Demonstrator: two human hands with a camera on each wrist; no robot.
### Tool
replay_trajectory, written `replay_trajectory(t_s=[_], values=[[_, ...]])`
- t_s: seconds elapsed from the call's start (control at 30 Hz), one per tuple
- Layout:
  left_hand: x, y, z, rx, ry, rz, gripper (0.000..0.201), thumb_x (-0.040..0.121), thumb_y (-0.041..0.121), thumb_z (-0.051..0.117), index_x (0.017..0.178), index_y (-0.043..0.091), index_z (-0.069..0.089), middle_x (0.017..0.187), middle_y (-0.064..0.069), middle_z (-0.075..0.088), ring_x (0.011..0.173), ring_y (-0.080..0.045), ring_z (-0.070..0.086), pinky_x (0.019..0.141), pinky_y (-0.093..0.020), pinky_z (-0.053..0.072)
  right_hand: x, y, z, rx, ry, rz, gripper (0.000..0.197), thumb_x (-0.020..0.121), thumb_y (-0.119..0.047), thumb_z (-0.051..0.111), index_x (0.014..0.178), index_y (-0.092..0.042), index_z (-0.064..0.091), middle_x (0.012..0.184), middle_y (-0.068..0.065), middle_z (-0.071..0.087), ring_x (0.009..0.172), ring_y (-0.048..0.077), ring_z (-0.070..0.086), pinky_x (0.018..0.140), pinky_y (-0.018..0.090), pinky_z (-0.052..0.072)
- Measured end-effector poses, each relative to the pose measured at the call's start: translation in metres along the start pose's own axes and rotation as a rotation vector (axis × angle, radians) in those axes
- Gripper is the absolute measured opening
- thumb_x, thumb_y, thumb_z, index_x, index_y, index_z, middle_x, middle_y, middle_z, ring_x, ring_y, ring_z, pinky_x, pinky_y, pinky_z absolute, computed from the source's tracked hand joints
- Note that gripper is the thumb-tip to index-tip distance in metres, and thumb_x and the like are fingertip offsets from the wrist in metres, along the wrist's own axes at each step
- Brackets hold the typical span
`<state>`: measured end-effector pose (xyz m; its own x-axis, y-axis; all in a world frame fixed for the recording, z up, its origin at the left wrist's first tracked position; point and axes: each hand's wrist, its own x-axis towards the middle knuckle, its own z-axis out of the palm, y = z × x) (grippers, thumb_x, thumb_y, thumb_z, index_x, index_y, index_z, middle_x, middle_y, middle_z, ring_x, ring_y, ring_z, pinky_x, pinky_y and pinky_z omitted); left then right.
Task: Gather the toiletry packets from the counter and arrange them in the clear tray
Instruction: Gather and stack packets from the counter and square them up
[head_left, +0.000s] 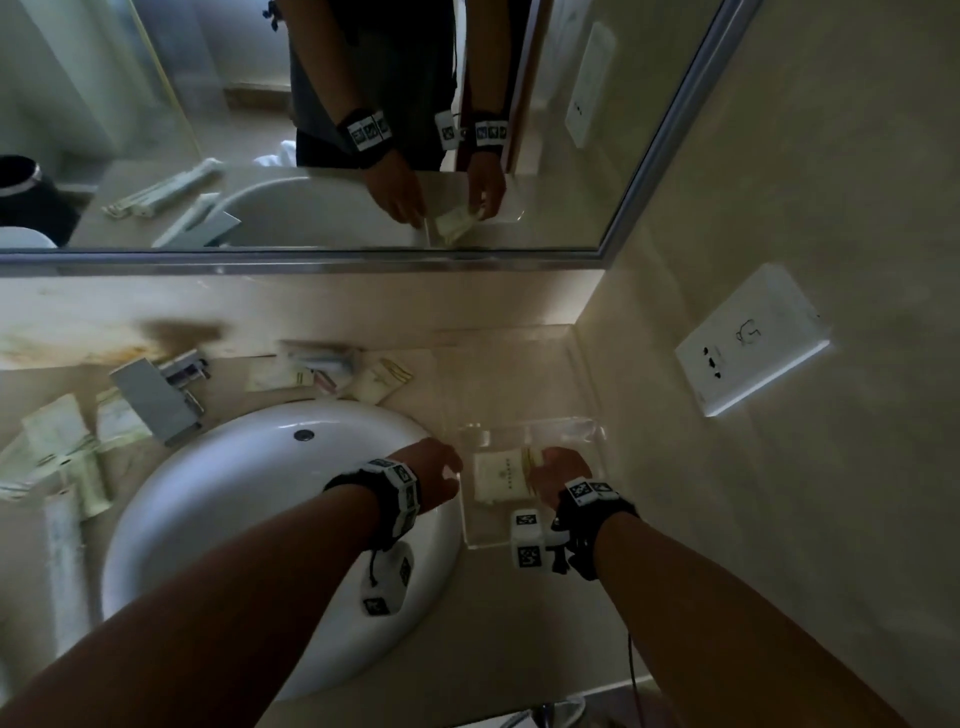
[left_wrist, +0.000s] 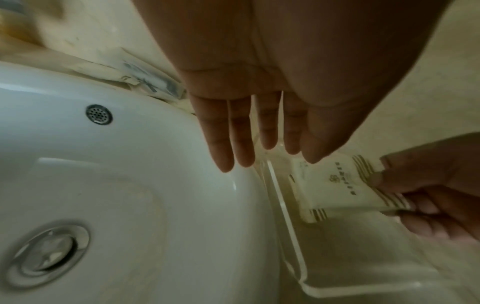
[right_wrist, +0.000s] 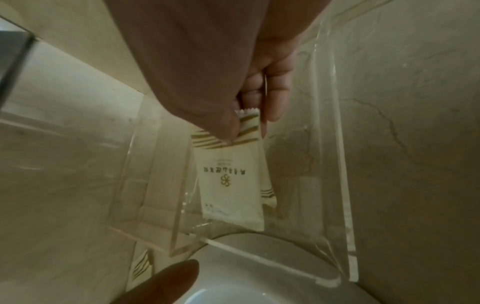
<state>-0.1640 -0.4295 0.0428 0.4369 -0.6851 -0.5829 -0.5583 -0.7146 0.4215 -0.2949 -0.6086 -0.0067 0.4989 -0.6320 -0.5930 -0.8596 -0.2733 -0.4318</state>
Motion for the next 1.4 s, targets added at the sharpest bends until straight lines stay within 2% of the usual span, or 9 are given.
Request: replay_trajectory(t_s=[0.13,0.23,0.4,0.6,0.7,0.83,0.97,1.23,1.4], values=[[0.014,0.0,0.017,0.05,-0.046,0.039,0.045,0.093,0.036,0.056,0.137,0.031,0.047,0.156,0.007,0.026,0.13,-0.019,0.048,0.106,-0.029,0.039,0.02,0.006,0.01,0.001,-0.048,0.04,0.039,0.094,-0.012,0.053,0.133,-0.006,0.056,0.137,0.015,0.056,0.119,0.031,0.057,0.095,0.032,0.049],[0.023,0.0,0.023,0.121,-0.097,0.062,0.051,0.094,0.038,0.054,0.142,0.032,0.04,0.16,0.009,0.013,0.133,-0.021,0.044,0.11,-0.034,0.038,0.031,0.007,0.015,-0.005,-0.031,0.044,0.032,0.096,-0.01,0.051,0.125,0.0,0.062,0.128,0.018,0.062,0.113,0.033,0.061,0.092,0.033,0.051],[0.035,0.0,0.031,0.226,-0.12,0.088,0.052,0.093,0.04,0.053,0.143,0.037,0.039,0.16,0.006,0.013,0.135,-0.025,0.037,0.109,-0.041,0.039,0.047,0.005,0.027,0.099,-0.04,-0.011,0.027,0.088,-0.007,0.054,0.107,-0.008,0.074,0.111,0.012,0.072,0.099,0.03,0.068,0.089,0.042,0.057],[0.043,0.003,0.03,0.315,-0.137,0.131,0.048,0.092,0.042,0.05,0.139,0.042,0.043,0.161,0.002,0.01,0.139,-0.028,0.03,0.108,-0.044,0.04,0.046,-0.009,0.029,0.21,-0.019,0.005,0.032,0.088,-0.005,0.051,0.112,-0.012,0.071,0.109,0.004,0.071,0.096,0.023,0.066,0.086,0.032,0.056],[0.046,0.007,0.027,0.387,-0.18,0.17,0.047,0.091,0.039,0.052,0.137,0.045,0.045,0.162,0.002,0.004,0.144,-0.03,0.021,0.112,-0.045,0.036,0.041,-0.008,0.025,0.075,0.01,-0.065,0.024,0.088,-0.02,0.058,0.109,-0.013,0.067,0.105,0.0,0.067,0.093,0.021,0.064,0.08,0.03,0.054],[0.049,0.013,0.025,0.48,-0.221,0.179,0.048,0.092,0.034,0.053,0.137,0.048,0.045,0.163,0.002,-0.002,0.145,-0.032,0.016,0.113,-0.045,0.035,0.034,0.003,0.028,-0.074,0.032,-0.034,0.056,0.084,-0.044,0.064,0.13,-0.02,0.043,0.12,0.008,0.049,0.103,0.028,0.055,0.075,0.031,0.043],[0.05,0.015,0.03,0.55,-0.237,0.191,0.05,0.092,0.034,0.051,0.138,0.05,0.042,0.164,0.002,-0.007,0.146,-0.037,0.012,0.112,-0.047,0.036,0.033,0.008,0.03,-0.023,0.041,-0.022,0.066,0.082,-0.038,0.068,0.137,-0.02,0.036,0.127,0.01,0.053,0.111,0.03,0.057,0.083,0.034,0.048],[0.051,0.016,0.038,0.616,-0.213,0.189,0.052,0.092,0.043,0.048,0.143,0.04,0.041,0.164,-0.003,0.001,0.145,-0.038,0.014,0.111,-0.047,0.034,0.023,0.004,0.037,-0.153,-0.001,-0.174,0.043,0.087,-0.031,0.054,0.13,-0.027,0.053,0.127,0.01,0.056,0.111,0.028,0.059,0.091,0.031,0.048],[0.054,0.015,0.041,0.613,-0.225,0.167,0.054,0.09,0.042,0.049,0.143,0.036,0.041,0.164,-0.002,0.002,0.146,-0.039,0.012,0.113,-0.047,0.034,0.021,0.005,0.036,-0.273,-0.058,-0.237,0.042,0.091,-0.029,0.052,0.133,-0.025,0.054,0.133,0.014,0.042,0.111,0.033,0.058,0.097,0.031,0.047]])
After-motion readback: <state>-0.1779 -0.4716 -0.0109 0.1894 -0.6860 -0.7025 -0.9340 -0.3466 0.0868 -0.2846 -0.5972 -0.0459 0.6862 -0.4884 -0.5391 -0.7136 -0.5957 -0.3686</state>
